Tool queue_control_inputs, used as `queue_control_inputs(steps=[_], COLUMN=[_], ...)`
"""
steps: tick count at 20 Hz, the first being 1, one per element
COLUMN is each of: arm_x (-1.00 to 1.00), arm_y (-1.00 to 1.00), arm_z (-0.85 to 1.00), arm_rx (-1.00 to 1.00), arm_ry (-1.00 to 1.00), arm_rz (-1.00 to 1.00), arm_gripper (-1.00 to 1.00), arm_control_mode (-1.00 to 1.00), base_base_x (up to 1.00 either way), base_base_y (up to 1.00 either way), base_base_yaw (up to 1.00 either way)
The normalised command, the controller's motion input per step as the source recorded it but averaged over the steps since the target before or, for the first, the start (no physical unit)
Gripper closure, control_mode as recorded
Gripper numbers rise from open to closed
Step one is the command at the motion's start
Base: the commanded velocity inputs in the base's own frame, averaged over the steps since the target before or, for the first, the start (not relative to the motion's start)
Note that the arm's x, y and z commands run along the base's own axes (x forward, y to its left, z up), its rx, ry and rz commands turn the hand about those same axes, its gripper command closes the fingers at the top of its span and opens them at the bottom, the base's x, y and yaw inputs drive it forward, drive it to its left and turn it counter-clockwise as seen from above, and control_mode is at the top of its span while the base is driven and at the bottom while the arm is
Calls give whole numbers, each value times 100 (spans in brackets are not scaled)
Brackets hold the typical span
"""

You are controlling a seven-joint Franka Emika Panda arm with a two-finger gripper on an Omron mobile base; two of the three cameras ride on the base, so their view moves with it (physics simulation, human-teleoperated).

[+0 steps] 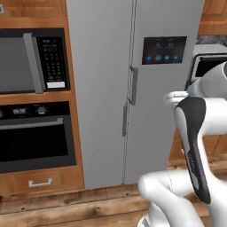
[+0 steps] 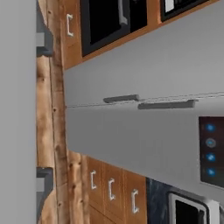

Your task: Move the hot dog bun to the plate on the dining table and place the condiment next to that plate. Then navigate to the fridge and take the sausage and place it on the plate as well.

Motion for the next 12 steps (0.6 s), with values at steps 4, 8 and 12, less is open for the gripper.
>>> queue_control_inputs(steps=[4, 8, 12], arm_x=[100, 100, 94], arm_y=[0, 0, 0], arm_z=[0, -1, -14], arm_rx=[-2, 0, 0], arm_ry=[0, 0, 0], arm_rz=[0, 0, 0], arm_gripper=[-100, -100, -100], arm_control_mode=[-100, -100, -100], base_base_x=[0, 0, 0], base_base_y=[0, 0, 0], base_base_yaw=[0, 0, 0])
